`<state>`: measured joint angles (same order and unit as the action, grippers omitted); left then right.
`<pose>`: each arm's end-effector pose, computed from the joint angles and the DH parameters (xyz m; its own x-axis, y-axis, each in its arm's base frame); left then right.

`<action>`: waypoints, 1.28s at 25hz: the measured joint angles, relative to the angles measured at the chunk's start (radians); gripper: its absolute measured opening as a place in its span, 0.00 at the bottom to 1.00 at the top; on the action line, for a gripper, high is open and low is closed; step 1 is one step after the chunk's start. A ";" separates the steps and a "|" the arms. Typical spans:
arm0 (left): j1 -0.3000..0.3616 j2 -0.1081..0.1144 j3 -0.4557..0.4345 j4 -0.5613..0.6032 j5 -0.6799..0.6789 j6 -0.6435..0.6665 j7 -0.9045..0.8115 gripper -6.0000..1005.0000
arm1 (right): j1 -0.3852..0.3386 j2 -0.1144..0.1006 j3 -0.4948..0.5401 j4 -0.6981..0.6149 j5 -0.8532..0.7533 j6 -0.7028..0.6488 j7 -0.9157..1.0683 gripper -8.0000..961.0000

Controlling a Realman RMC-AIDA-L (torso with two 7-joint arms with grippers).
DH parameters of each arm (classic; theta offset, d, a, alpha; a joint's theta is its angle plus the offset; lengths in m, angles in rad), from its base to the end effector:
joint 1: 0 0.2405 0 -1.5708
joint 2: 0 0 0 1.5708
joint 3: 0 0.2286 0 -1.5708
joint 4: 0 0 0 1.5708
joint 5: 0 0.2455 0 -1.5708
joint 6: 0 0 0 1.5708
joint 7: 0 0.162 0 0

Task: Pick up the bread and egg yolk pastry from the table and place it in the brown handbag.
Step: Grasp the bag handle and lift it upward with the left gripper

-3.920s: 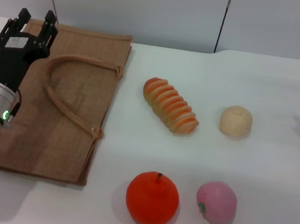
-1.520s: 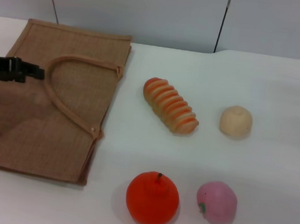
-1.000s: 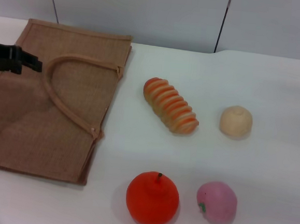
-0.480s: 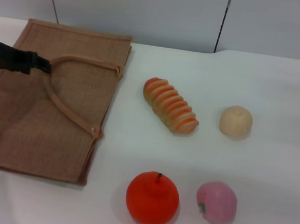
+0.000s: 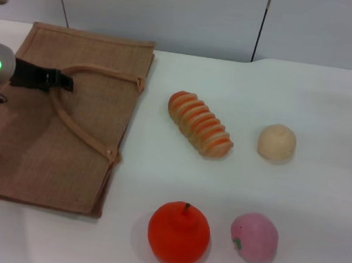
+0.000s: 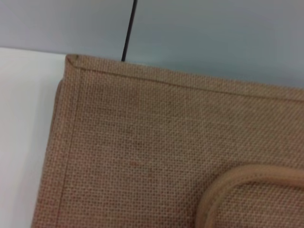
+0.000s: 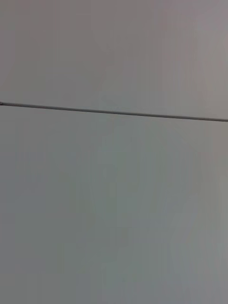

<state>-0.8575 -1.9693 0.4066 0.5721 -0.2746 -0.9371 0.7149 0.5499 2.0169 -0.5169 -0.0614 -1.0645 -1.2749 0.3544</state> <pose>-0.3186 0.4658 0.0681 0.3506 0.8185 0.4551 0.8460 -0.0684 -0.5287 0.3165 0.3861 0.0303 0.7310 0.1554 -0.6645 -0.6127 -0.2795 -0.7393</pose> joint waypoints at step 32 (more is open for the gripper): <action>-0.007 -0.042 -0.001 -0.003 0.026 0.096 0.040 0.15 | -0.002 0.000 0.000 0.001 0.000 -0.006 0.000 0.93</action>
<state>-0.8645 -2.0112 0.4059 0.5692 -0.2481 -0.8416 0.7552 0.5480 2.0171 -0.5169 -0.0600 -1.0645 -1.2810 0.3543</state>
